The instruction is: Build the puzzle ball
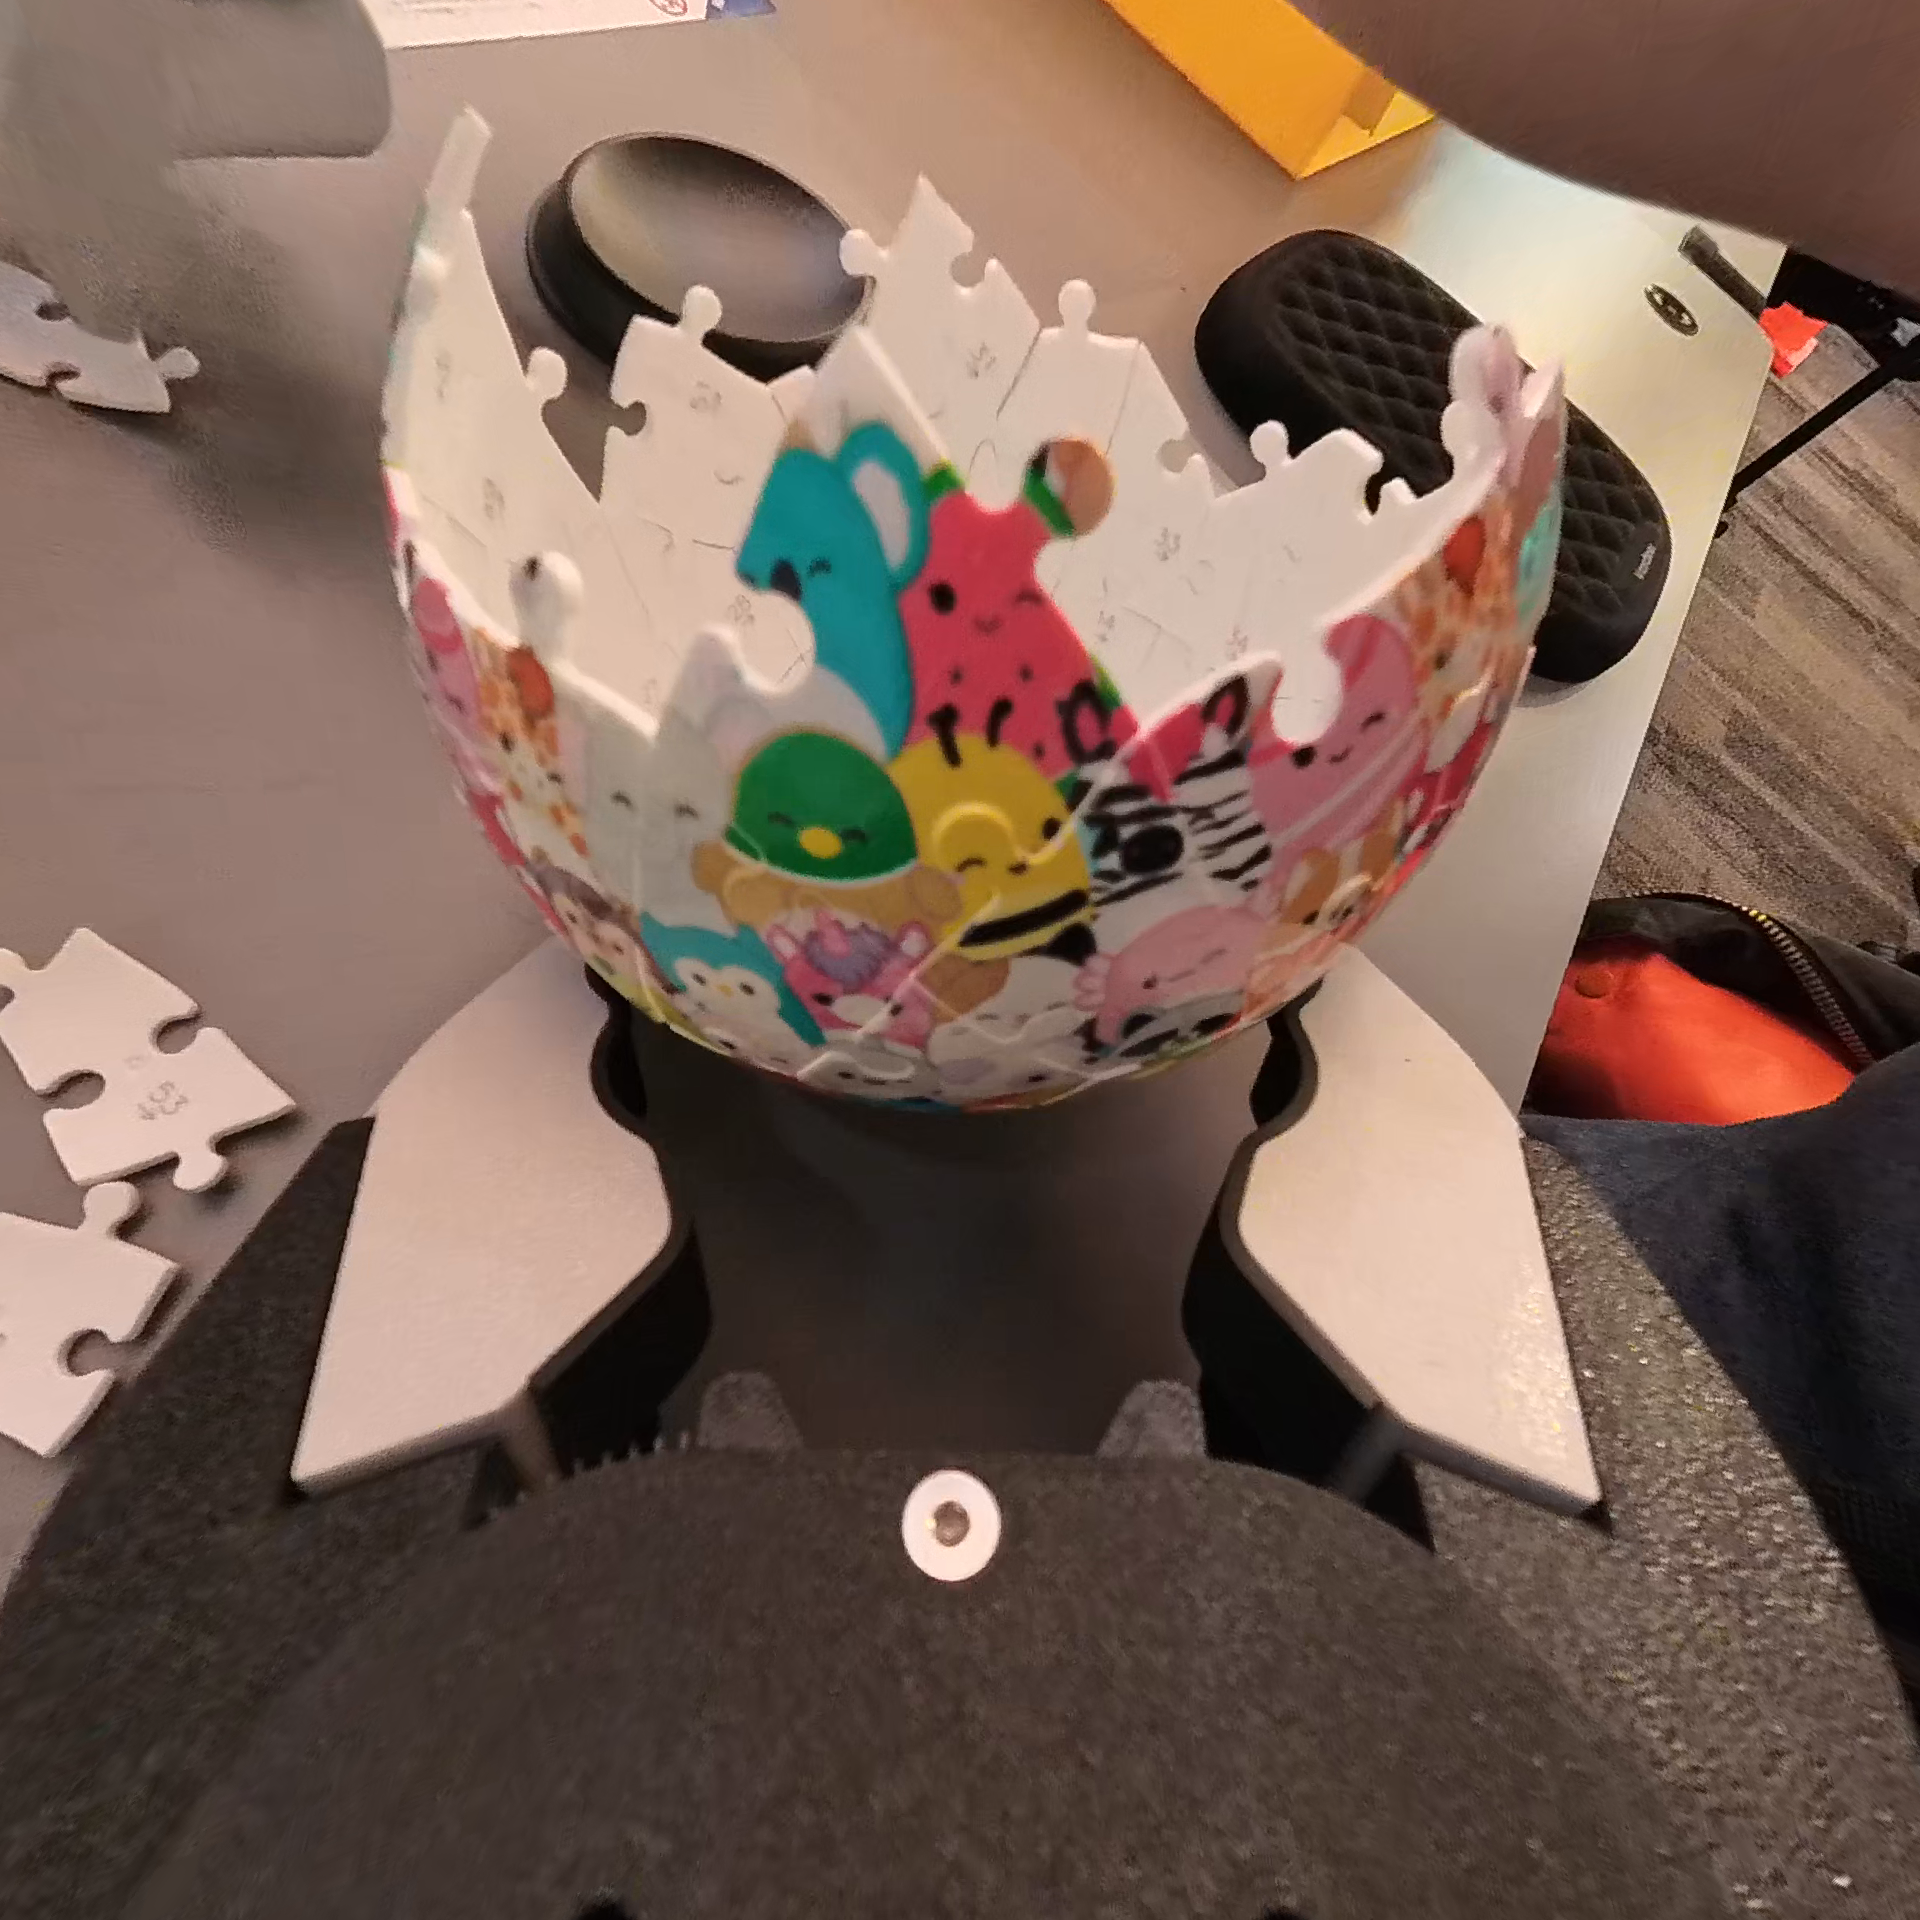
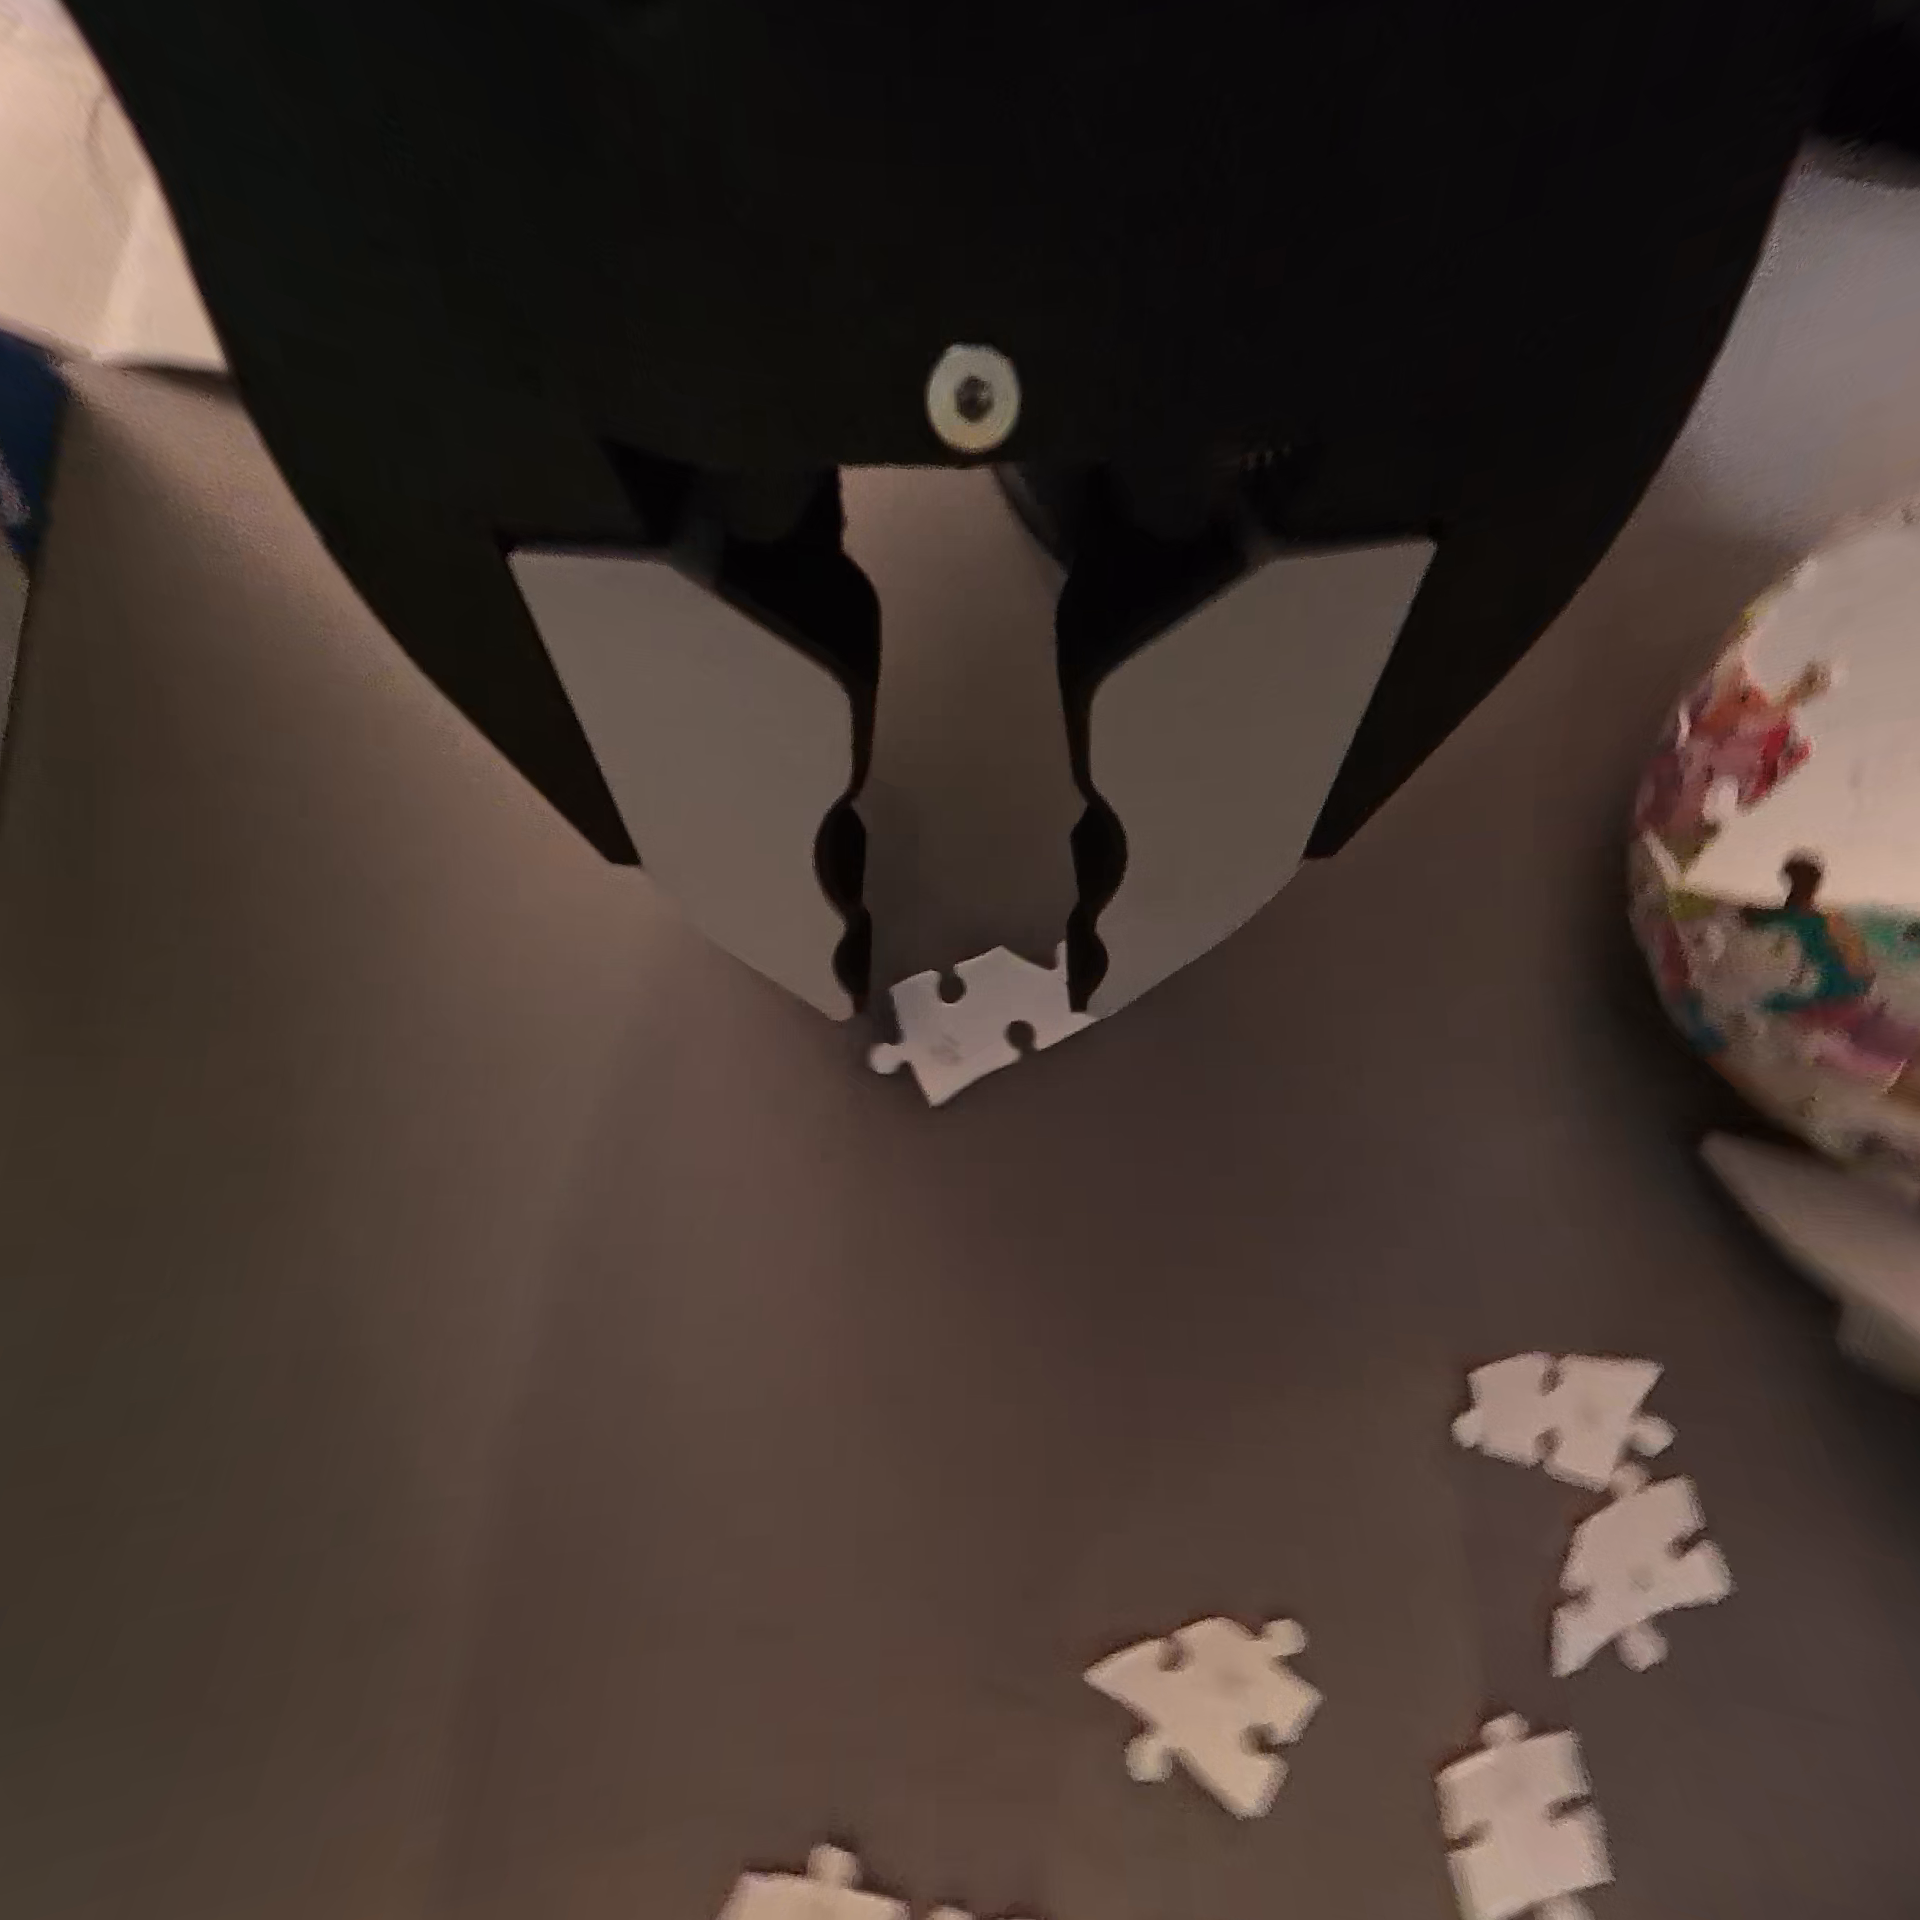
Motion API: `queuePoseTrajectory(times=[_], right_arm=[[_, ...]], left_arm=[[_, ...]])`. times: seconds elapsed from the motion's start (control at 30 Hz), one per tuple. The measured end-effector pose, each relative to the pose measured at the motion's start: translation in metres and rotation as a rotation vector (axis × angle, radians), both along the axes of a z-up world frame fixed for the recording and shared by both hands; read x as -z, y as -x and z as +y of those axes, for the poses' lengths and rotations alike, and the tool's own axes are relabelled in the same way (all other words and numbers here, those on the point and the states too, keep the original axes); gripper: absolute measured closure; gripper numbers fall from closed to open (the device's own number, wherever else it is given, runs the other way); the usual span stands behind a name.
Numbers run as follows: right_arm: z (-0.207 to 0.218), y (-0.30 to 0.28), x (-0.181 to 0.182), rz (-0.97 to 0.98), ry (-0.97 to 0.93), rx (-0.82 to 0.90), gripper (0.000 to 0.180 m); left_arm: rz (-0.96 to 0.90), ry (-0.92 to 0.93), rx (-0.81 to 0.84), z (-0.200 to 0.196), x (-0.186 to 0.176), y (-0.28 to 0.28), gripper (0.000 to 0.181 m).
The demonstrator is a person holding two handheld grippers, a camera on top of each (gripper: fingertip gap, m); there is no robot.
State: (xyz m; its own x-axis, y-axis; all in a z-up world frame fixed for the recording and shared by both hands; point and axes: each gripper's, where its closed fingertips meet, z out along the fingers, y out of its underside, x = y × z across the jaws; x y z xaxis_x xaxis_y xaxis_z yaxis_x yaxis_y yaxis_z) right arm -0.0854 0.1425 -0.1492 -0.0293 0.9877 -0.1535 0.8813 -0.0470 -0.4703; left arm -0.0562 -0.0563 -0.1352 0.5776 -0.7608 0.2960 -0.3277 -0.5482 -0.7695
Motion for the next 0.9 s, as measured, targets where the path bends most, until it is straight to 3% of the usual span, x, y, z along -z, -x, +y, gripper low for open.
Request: queuePoseTrajectory(times=[0.3,0.53,0.63,0.9], right_arm=[[0.004,0.004,-0.003,-0.044,0.045,0.277,0.140],[0.005,0.003,0.005,-0.171,-0.031,0.327,0.142],[0.001,0.000,0.007,-0.238,-0.084,0.298,0.156],[0.000,0.000,0.007,-0.271,-0.101,0.303,0.156]], left_arm=[[-0.005,0.001,0.004,0.000,0.000,0.000,0.064],[0.003,-0.001,-0.003,-0.001,0.000,0.000,0.064],[0.005,-0.002,-0.006,-0.002,0.000,0.000,0.064],[0.010,-0.008,-0.023,-0.004,0.001,0.003,0.064]])
